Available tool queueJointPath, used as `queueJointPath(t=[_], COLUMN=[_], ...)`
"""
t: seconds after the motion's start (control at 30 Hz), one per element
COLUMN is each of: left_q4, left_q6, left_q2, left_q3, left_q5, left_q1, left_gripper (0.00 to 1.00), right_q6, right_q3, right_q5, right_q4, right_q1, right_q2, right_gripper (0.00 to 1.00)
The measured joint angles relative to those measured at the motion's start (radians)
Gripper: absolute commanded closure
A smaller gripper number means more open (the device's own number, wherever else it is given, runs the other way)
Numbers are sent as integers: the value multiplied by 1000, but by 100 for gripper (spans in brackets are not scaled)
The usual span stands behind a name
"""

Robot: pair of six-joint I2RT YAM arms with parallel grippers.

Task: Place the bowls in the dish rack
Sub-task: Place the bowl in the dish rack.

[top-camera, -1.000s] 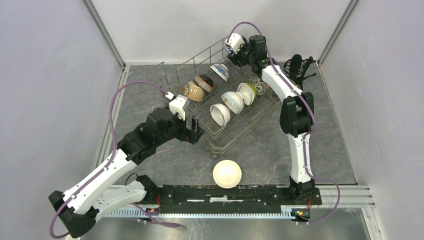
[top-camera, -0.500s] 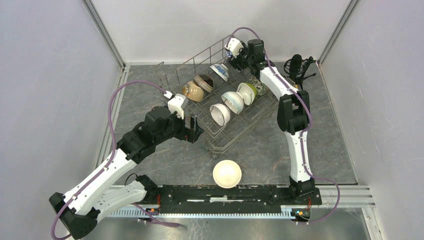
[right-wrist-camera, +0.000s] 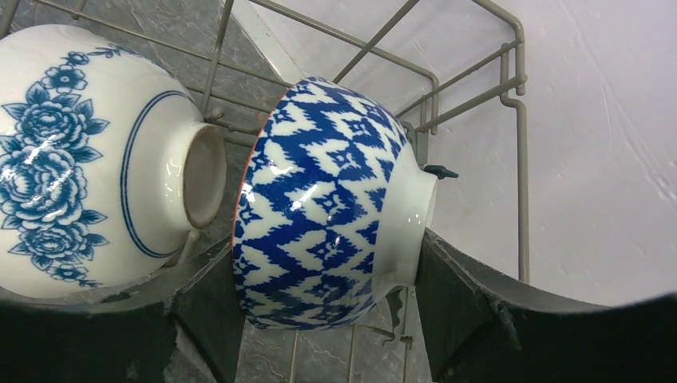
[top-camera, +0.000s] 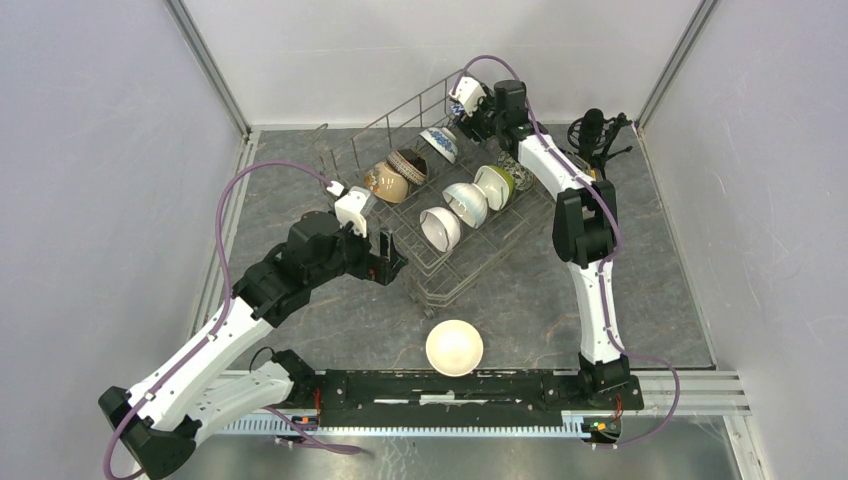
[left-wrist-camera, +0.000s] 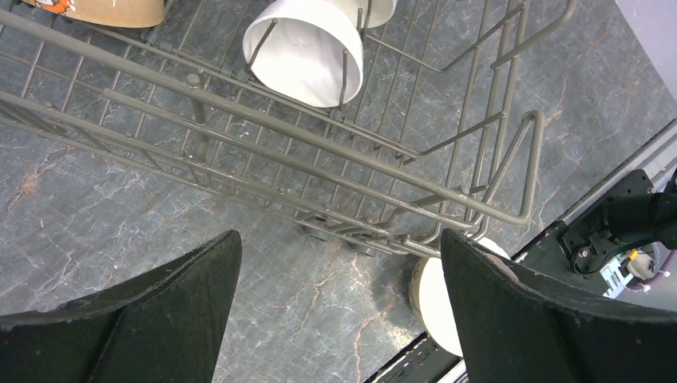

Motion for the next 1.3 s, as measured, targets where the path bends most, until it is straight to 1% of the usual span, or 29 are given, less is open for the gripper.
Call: queueJointPath(t=[0.1, 0.13, 0.23, 0.3, 0.33, 0.37, 0.4, 0.67, 0.9, 1.13, 1.3], left_q4=[0, 1, 6, 8, 9, 10, 10, 10, 10, 10, 6], left_q6=[0, 0, 0, 0, 0, 0, 0, 0, 0, 0, 0], left_q2=[0, 0, 0, 0, 0, 0, 0, 0, -3, -30, -42], left_q3=[0, 0, 0, 0, 0, 0, 0, 0, 0, 0, -10], left_q5=[5, 6, 8, 8, 8, 9, 9, 20, 26, 26, 26], left_q1=[3, 4, 5, 6, 7, 8, 10, 14, 17, 18, 18], left_gripper=[0, 0, 0, 0, 0, 0, 0, 0, 0, 0, 0], right_q6=[4, 5, 13, 19, 24, 29, 34, 62, 107, 208, 306], right_q3=[0, 0, -1, -3, -5, -7, -8, -58, -187, -351, -449], right_q5=[3, 3, 8, 11, 11, 11, 12, 50, 45, 6, -46], right_q4=[2, 3, 5, 9, 13, 19, 26, 160, 233, 350, 429], right_q1=[0, 0, 0, 0, 0, 0, 1, 0, 0, 0, 0], right_q2=[1, 1, 1, 1, 1, 1, 1, -16, -108, -303, -450], right_gripper=[47, 40, 32, 23, 17, 4, 2, 2, 2, 3, 6])
